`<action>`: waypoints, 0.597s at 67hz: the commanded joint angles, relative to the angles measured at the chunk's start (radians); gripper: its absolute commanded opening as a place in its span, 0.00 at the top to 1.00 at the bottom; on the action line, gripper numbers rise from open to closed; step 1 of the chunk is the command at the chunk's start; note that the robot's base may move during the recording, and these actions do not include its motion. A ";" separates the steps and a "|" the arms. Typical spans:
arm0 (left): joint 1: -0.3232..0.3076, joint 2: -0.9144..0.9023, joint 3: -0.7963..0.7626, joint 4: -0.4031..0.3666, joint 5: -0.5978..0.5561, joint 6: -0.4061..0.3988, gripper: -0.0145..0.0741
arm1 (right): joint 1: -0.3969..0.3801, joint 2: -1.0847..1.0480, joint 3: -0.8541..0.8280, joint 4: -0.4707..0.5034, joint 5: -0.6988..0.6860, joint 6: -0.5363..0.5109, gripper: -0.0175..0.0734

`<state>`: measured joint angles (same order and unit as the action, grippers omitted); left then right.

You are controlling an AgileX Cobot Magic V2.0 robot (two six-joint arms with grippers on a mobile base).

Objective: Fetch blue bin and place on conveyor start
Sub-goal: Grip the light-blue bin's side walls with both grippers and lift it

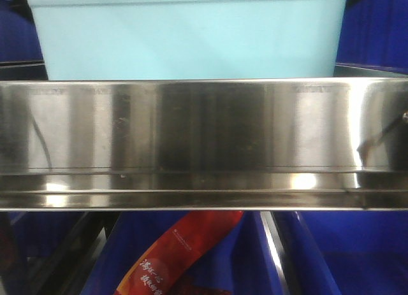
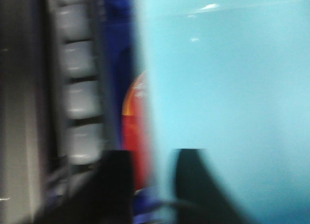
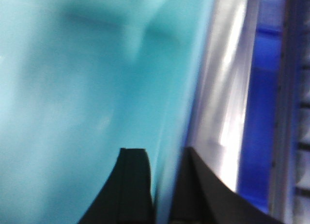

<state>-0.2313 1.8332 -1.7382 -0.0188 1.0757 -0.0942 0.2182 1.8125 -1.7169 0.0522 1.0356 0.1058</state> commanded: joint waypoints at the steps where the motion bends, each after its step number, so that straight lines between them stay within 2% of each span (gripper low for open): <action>1: 0.006 -0.008 -0.009 0.026 0.003 0.003 0.96 | -0.004 -0.007 -0.008 -0.030 0.002 -0.012 0.97; 22: 0.004 -0.054 -0.009 0.019 0.057 0.003 0.96 | -0.004 -0.054 -0.008 -0.034 0.030 -0.012 0.97; 40: -0.021 -0.250 -0.009 0.019 0.051 0.003 0.96 | 0.006 -0.228 -0.008 -0.034 0.044 -0.012 0.97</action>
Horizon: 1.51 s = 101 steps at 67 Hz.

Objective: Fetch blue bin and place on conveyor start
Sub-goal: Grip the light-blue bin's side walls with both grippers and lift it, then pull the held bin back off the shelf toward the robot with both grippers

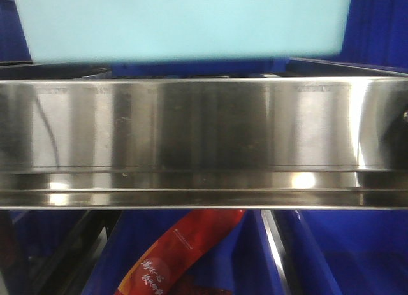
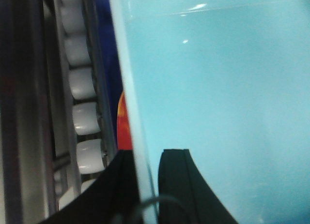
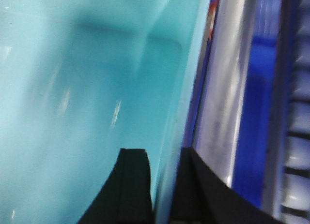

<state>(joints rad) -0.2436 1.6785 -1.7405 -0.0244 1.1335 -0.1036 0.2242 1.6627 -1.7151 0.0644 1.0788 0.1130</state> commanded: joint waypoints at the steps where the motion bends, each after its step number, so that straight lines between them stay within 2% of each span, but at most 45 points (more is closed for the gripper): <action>1: -0.012 -0.107 -0.007 0.024 -0.006 0.012 0.96 | 0.002 -0.089 -0.010 -0.046 0.001 -0.019 0.97; 26: -0.054 -0.331 -0.007 0.024 -0.001 -0.002 0.96 | 0.046 -0.290 -0.010 -0.046 0.012 -0.019 0.97; 65: -0.054 -0.333 -0.007 0.036 -0.015 -0.005 0.96 | 0.046 -0.304 -0.010 -0.044 0.014 -0.019 0.97; 101: -0.054 -0.333 -0.007 0.036 -0.251 -0.005 0.96 | 0.046 -0.304 -0.010 -0.044 0.014 -0.019 0.97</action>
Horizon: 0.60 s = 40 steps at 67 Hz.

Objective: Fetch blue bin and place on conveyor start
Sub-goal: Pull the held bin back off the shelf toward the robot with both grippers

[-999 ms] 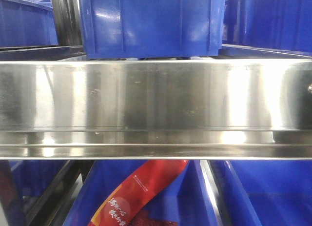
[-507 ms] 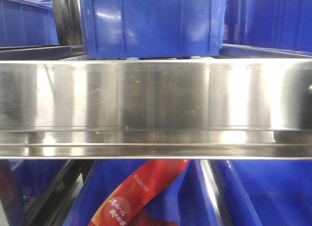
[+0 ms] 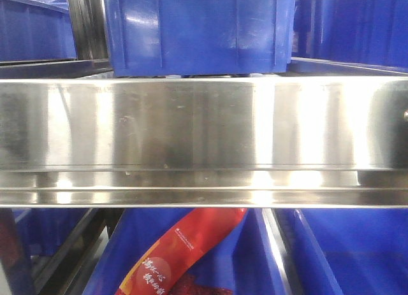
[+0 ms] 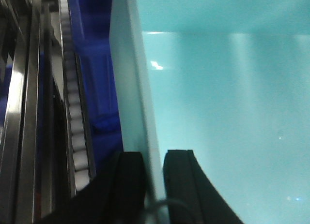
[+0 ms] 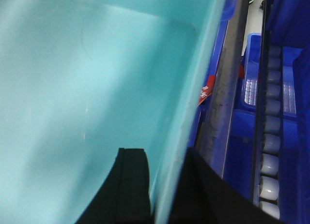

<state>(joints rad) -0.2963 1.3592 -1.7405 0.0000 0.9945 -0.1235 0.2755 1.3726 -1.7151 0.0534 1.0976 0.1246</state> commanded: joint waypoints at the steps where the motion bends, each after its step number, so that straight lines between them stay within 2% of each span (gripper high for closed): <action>1: -0.001 -0.013 -0.007 0.012 -0.118 0.015 0.96 | -0.005 -0.014 -0.010 -0.033 -0.005 -0.031 0.97; 21: -0.001 -0.013 -0.007 0.012 -0.249 0.015 0.96 | -0.005 -0.014 -0.010 -0.033 -0.005 -0.031 0.97; 40: -0.001 -0.013 -0.007 0.012 -0.286 0.015 0.96 | -0.005 -0.014 -0.010 -0.033 -0.005 -0.031 0.97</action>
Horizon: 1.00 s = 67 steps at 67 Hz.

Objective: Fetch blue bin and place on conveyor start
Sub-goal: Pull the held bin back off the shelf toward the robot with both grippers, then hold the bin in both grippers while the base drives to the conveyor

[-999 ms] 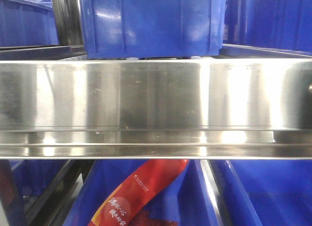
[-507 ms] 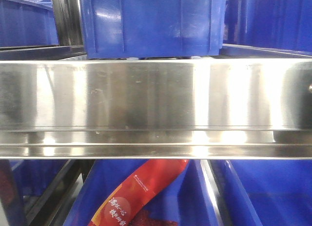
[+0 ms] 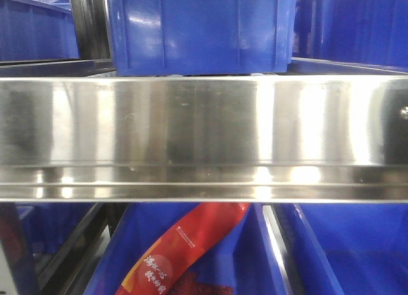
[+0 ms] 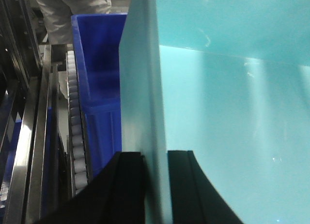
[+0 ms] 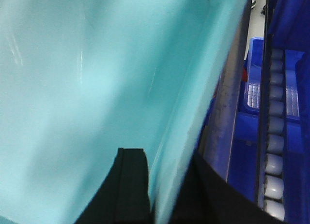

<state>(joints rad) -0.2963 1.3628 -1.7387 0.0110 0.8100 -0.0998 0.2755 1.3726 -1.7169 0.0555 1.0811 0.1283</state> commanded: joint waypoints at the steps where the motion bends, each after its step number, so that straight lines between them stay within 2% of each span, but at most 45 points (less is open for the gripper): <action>1: -0.001 -0.017 -0.009 0.001 -0.101 -0.009 0.96 | -0.005 -0.014 -0.008 -0.035 0.011 -0.035 0.97; 67: -0.001 -0.017 -0.009 0.001 -0.101 -0.009 0.96 | -0.005 -0.014 -0.008 -0.035 0.011 -0.035 0.97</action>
<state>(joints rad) -0.2963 1.3628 -1.7387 0.0147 0.7983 -0.0980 0.2755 1.3711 -1.7169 0.0610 1.0795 0.1289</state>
